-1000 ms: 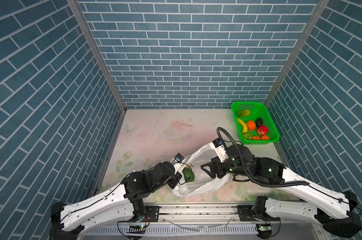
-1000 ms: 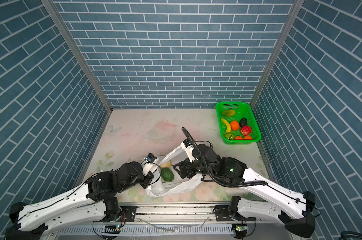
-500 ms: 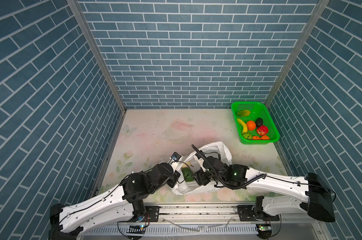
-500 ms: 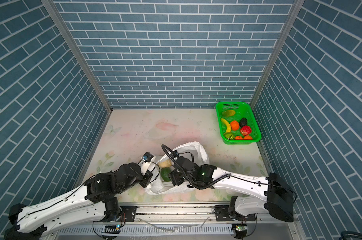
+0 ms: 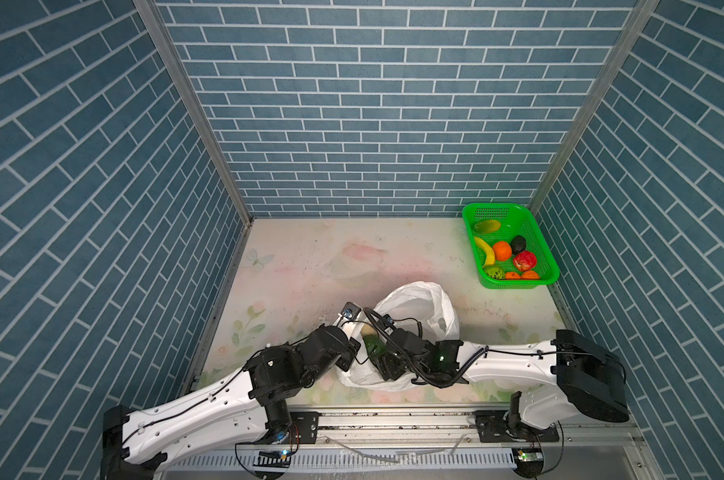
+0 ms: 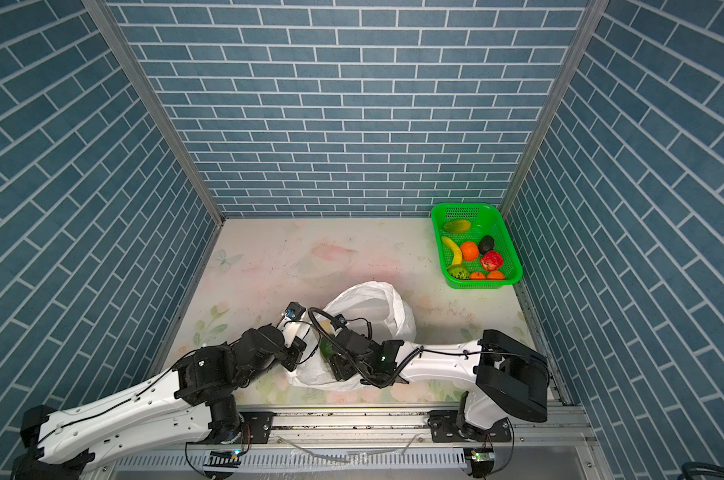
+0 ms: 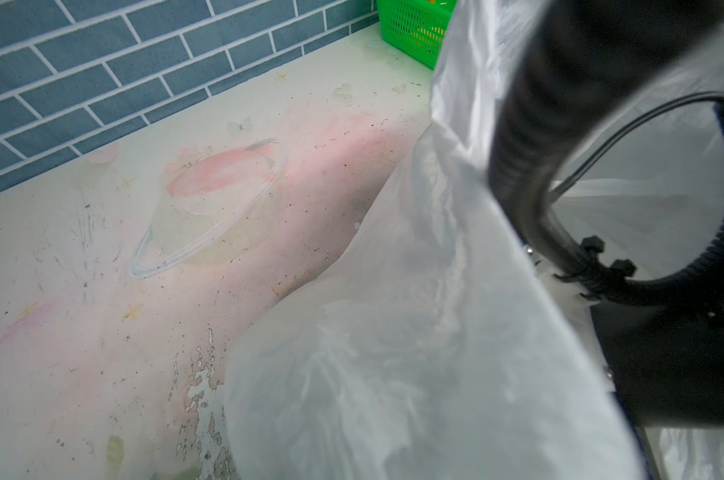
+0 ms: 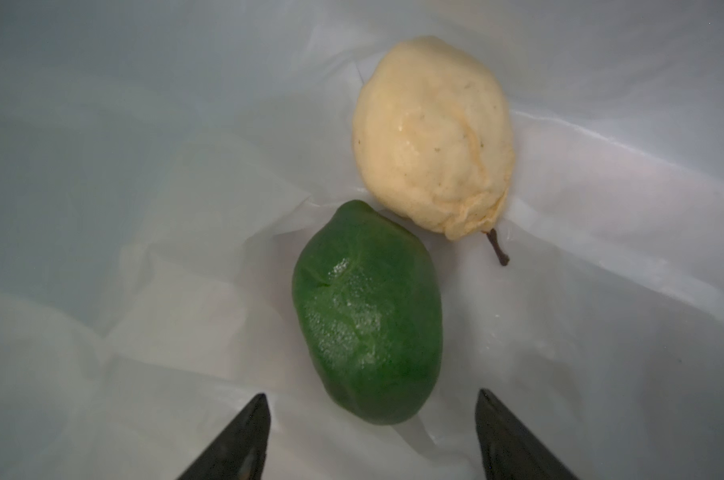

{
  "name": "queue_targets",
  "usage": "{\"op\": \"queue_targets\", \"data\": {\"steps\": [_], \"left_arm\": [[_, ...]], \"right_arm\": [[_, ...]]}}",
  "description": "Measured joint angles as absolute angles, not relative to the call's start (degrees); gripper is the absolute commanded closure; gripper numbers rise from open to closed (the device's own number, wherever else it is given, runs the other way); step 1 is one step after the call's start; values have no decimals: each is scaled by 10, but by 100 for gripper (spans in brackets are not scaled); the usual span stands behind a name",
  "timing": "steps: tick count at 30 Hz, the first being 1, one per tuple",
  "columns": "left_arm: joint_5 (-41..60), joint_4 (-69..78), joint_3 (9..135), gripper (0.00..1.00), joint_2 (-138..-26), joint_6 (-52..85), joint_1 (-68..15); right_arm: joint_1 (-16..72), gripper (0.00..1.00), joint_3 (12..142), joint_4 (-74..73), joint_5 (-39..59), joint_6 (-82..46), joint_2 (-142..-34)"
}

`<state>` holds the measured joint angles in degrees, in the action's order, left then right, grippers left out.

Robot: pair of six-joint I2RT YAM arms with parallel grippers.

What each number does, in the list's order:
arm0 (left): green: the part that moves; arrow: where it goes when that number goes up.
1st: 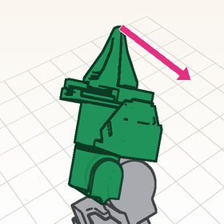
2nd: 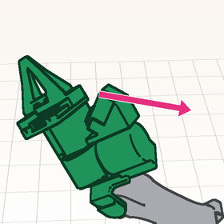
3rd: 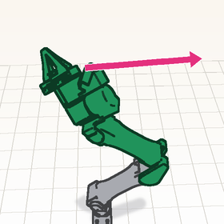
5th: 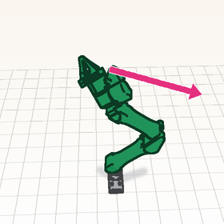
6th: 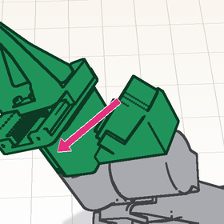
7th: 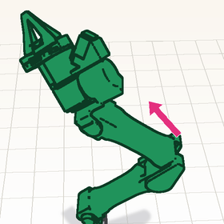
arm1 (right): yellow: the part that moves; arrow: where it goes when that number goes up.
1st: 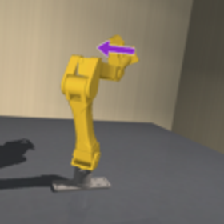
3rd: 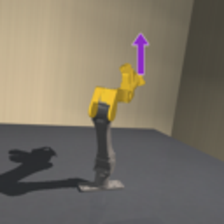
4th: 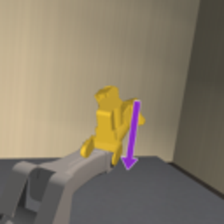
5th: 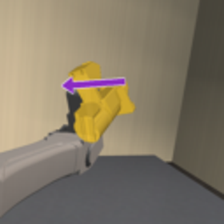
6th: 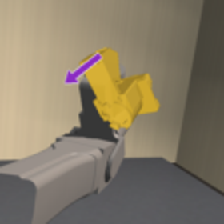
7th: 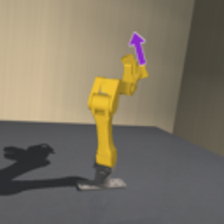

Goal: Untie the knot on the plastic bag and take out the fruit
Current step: 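Close the right gripper on the green lime inside the bag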

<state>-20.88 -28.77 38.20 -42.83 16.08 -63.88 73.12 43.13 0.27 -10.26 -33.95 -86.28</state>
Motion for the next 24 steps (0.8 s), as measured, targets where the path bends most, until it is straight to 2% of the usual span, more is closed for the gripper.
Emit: {"op": "queue_targets", "data": {"steps": [7, 17, 24], "left_arm": [[-163, -324, 383, 100, -437, 161, -639], [-130, -342, 384, 100, -434, 170, -639], [-129, -340, 384, 100, -435, 172, -639]], "right_arm": [[723, 11, 468, -6, -132, -347, -905], [692, 13, 530, 2, -134, -358, -969], [688, 13, 525, 14, -98, -362, -962]]}}
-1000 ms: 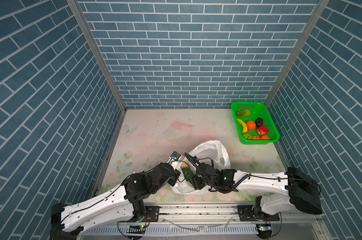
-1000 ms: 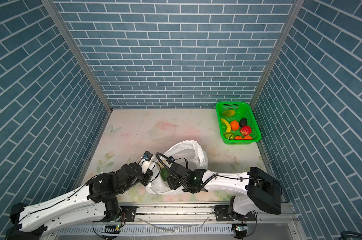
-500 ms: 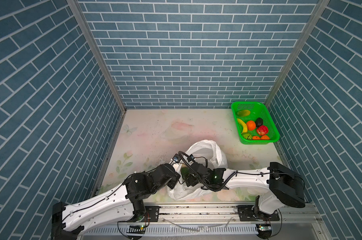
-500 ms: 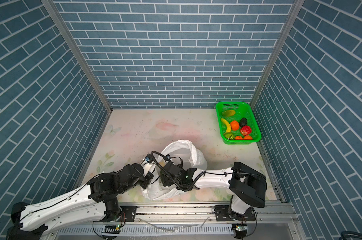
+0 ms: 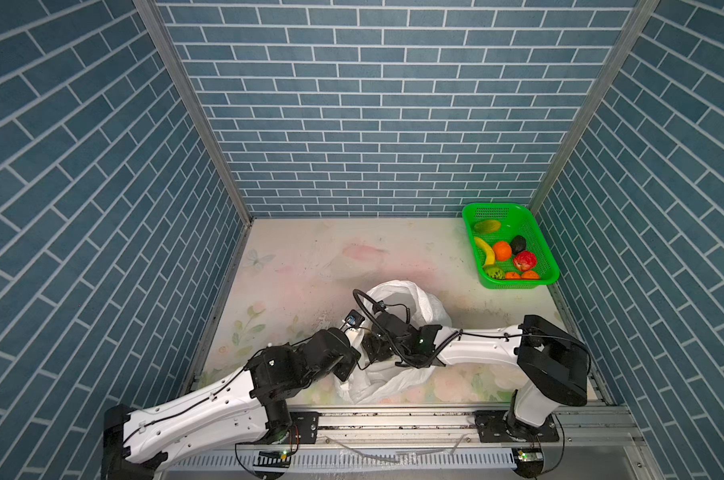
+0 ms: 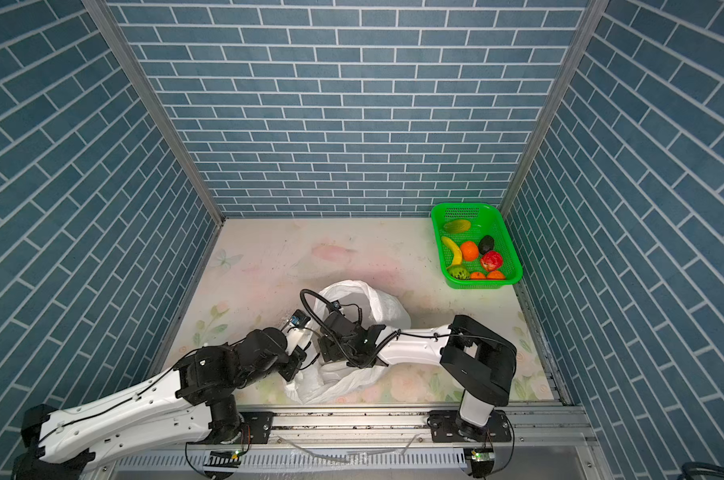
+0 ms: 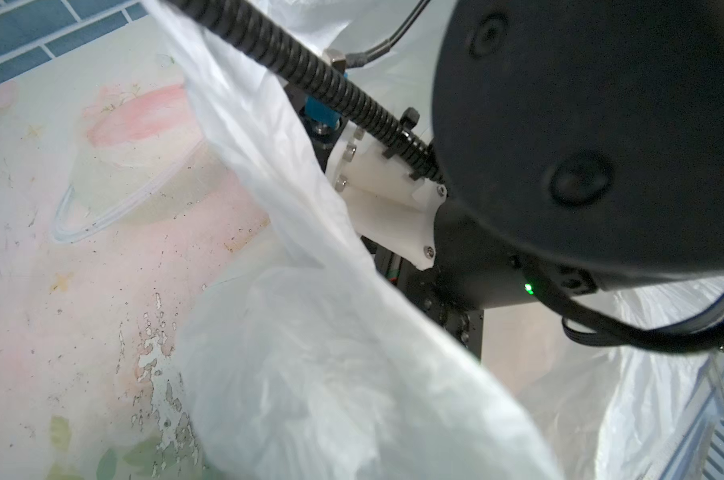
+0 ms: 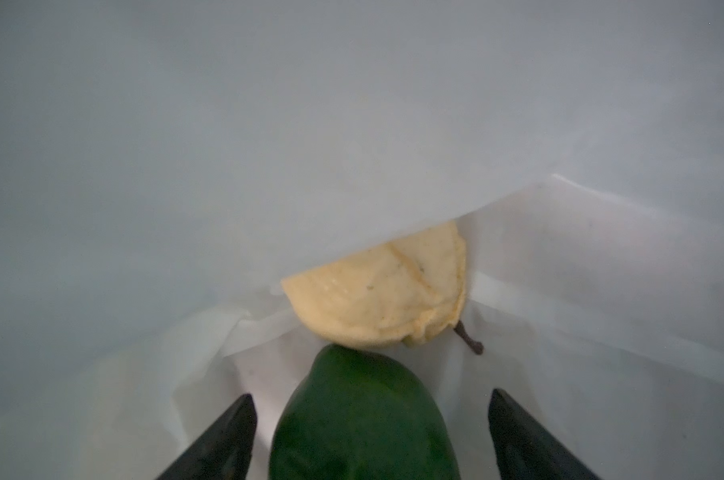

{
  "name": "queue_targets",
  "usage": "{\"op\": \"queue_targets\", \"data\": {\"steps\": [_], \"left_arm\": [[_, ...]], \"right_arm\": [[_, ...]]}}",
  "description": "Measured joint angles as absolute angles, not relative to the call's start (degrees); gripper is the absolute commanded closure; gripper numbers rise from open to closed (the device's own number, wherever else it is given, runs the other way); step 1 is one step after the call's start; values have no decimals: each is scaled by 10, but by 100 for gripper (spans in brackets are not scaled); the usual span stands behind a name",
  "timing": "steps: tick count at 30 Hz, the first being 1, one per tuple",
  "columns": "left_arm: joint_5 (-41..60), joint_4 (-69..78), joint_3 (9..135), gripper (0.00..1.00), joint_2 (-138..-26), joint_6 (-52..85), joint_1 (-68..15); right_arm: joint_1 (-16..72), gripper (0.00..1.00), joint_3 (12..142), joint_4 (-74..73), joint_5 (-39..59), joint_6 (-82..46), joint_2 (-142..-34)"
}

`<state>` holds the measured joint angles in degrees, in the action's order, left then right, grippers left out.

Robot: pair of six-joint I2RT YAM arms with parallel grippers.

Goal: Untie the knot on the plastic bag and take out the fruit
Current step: 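Close the right gripper on the green lime inside the bag, then lift the green lime out of the bag toward the basket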

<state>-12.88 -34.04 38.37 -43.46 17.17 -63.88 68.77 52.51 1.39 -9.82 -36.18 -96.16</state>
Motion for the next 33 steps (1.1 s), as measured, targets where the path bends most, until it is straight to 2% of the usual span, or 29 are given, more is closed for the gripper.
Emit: {"op": "queue_targets", "data": {"steps": [11, 14, 18, 23, 33], "left_arm": [[-132, -331, 383, 100, -447, 172, -639], [-132, -325, 383, 100, -449, 173, -639], [-133, -323, 383, 100, -451, 173, -639], [-136, -319, 383, 100, -451, 173, -639], [-131, -272, 383, 100, -492, 173, -639]], "right_arm": [[694, 11, 518, 42, -63, -356, -957], [694, 17, 519, 55, -69, -356, -968], [694, 31, 521, 64, -79, -356, -976], [694, 36, 520, 69, -95, -356, -962], [694, 40, 509, 96, -97, -359, -853]]}}
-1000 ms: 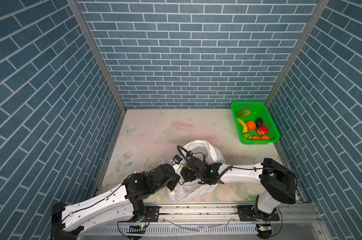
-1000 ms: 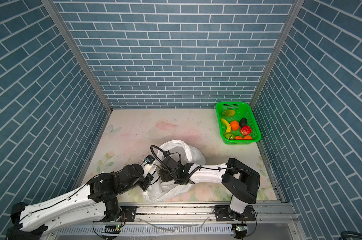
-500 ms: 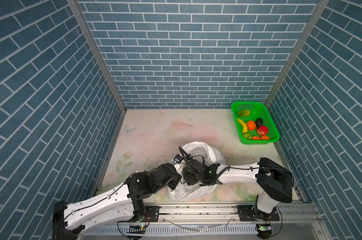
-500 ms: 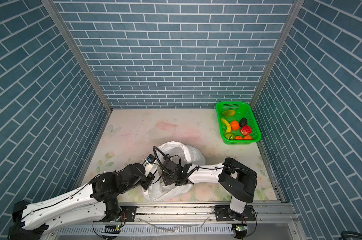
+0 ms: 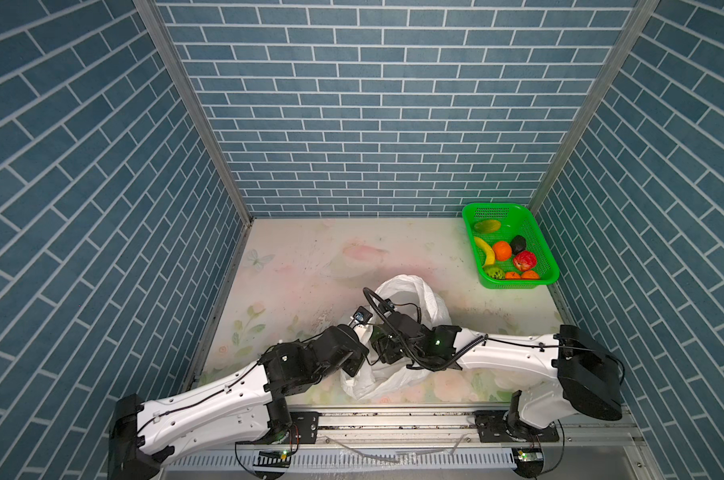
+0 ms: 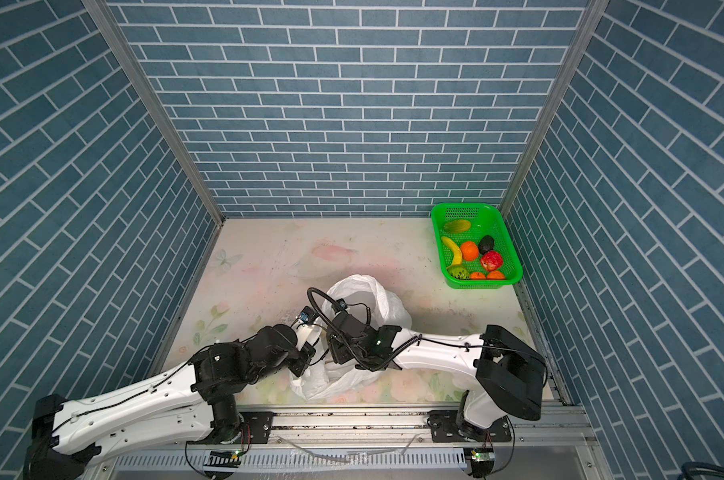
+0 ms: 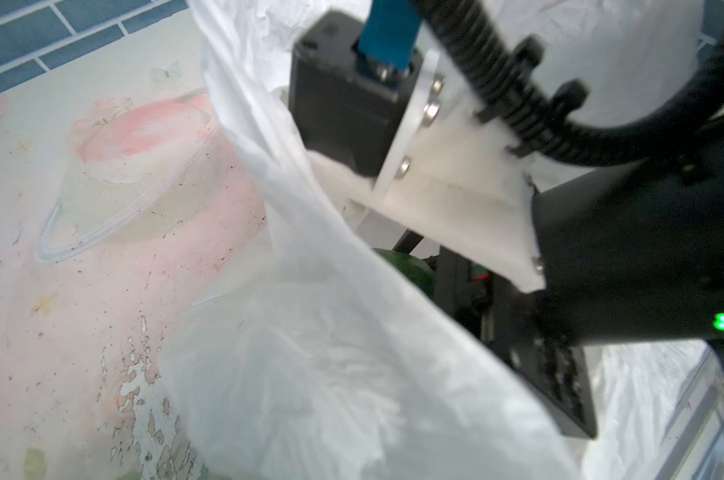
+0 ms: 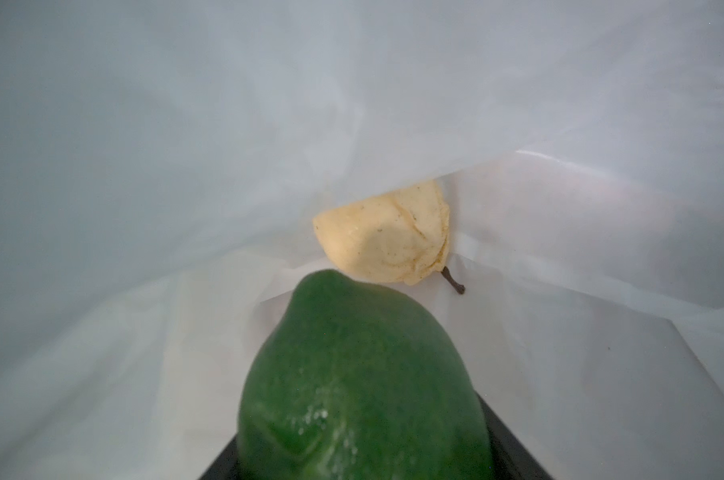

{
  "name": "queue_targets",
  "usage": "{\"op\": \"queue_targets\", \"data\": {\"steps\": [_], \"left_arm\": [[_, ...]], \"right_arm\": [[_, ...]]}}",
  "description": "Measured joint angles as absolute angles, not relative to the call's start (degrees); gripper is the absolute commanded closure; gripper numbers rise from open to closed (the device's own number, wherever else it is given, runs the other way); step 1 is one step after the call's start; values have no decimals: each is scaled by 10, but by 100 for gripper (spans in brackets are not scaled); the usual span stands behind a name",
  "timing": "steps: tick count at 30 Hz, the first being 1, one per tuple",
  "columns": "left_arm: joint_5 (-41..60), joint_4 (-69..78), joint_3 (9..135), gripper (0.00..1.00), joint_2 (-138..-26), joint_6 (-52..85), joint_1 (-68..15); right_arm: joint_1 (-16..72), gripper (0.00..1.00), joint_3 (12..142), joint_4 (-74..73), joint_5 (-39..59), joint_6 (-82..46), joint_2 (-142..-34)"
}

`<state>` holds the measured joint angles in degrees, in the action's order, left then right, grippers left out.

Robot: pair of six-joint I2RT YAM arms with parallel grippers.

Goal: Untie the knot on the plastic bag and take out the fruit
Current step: 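Lift the green lime out of the bag toward the basket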

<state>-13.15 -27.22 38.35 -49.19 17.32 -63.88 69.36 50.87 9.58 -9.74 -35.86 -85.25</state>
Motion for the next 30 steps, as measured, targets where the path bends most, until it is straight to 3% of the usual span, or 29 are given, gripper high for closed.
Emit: {"op": "queue_targets", "data": {"steps": [22, 30], "left_arm": [[-131, -236, 383, 100, -505, 171, -639], [-133, -231, 383, 100, -505, 171, -639]], "right_arm": [[694, 41, 499, 200, -88, -362, -679], [692, 40, 526, 258, -91, -361, -665]]}}
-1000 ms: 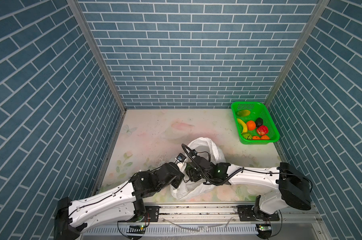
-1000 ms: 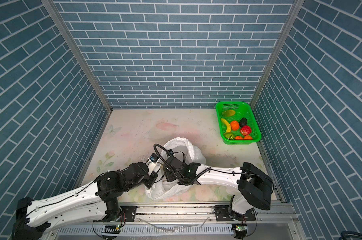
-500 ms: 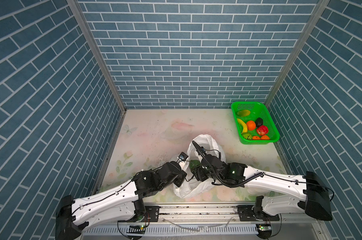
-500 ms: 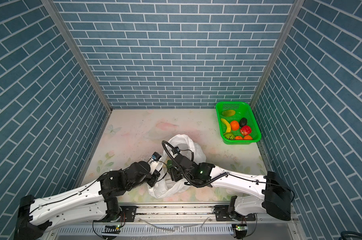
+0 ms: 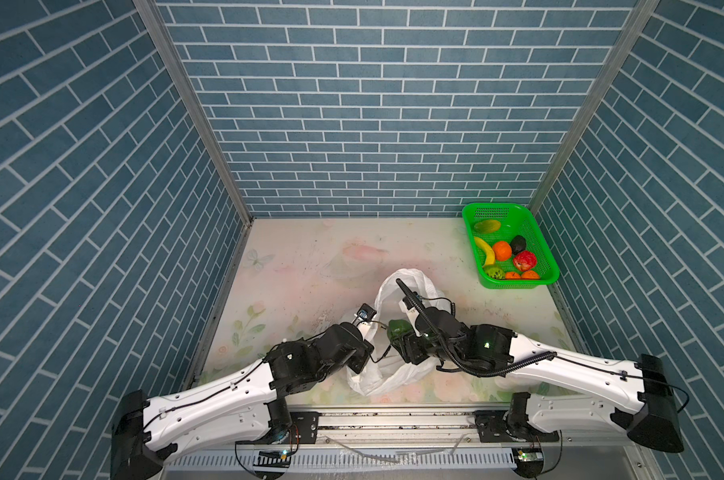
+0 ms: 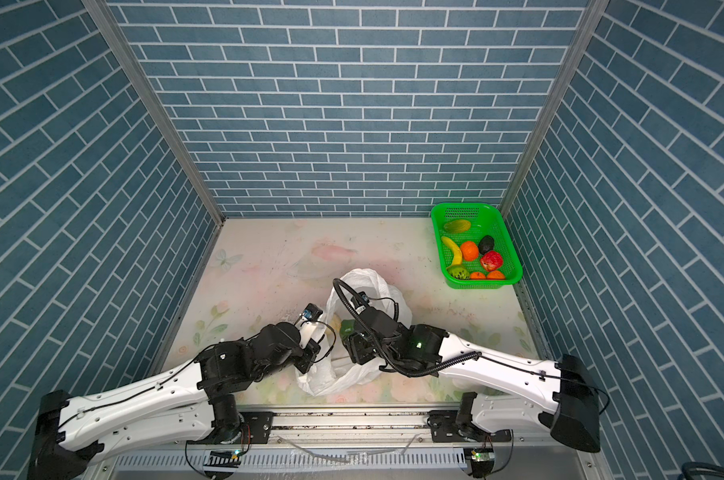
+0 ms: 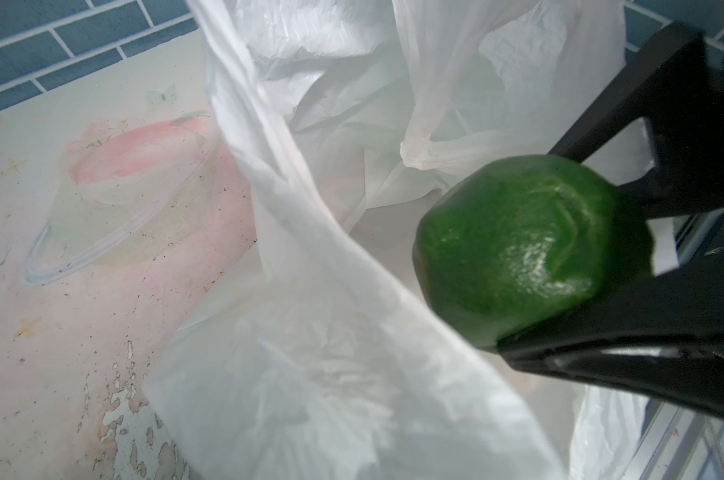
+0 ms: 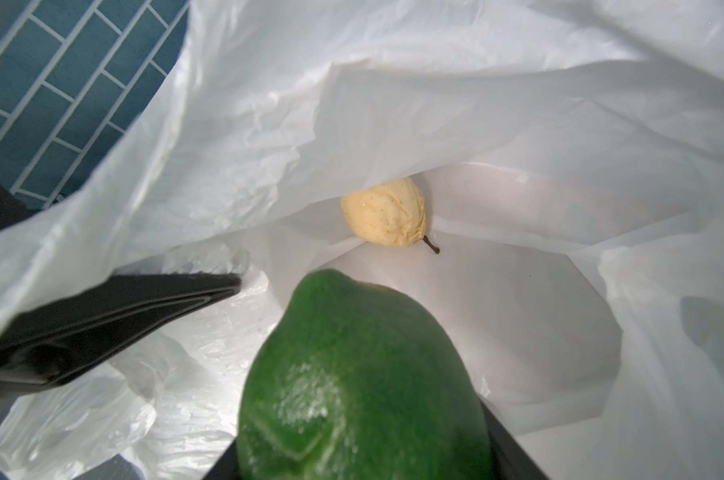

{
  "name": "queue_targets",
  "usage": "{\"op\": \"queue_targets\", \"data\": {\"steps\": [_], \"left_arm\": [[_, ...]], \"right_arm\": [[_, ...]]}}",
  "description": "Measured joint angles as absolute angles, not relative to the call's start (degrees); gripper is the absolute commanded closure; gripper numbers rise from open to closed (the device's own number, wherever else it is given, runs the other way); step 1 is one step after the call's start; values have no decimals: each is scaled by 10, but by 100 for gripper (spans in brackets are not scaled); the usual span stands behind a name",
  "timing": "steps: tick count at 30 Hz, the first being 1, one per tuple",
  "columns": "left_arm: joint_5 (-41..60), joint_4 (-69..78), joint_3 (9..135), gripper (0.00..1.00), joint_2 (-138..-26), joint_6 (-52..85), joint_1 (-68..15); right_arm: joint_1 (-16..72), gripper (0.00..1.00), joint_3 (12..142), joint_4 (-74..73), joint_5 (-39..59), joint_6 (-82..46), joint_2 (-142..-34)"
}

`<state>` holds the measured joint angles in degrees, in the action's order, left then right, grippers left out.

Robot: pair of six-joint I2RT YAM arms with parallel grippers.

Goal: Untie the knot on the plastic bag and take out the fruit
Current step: 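Lift the green lime out of the bag toward the basket, then lower the green lime into the green basket and open the right gripper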

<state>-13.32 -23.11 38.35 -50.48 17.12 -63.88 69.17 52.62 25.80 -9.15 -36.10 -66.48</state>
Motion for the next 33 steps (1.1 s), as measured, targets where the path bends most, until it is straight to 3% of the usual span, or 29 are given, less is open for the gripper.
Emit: {"op": "queue_targets", "data": {"steps": [10, 19, 25, 33], "left_arm": [[-135, -219, 383, 100, -505, 171, -639], [-135, -211, 383, 100, -506, 171, -639], [-135, -211, 383, 100, -506, 171, -639], [-135, -210, 383, 100, -506, 171, -639]], "right_arm": [[578, 38, 597, 317, -95, -340, -588], [330, 37, 604, 330, -41, -270, -573], [172, 37, 604, 303, 8, -240, -602], [12, 38, 614, 216, 58, -234, -733]]}}
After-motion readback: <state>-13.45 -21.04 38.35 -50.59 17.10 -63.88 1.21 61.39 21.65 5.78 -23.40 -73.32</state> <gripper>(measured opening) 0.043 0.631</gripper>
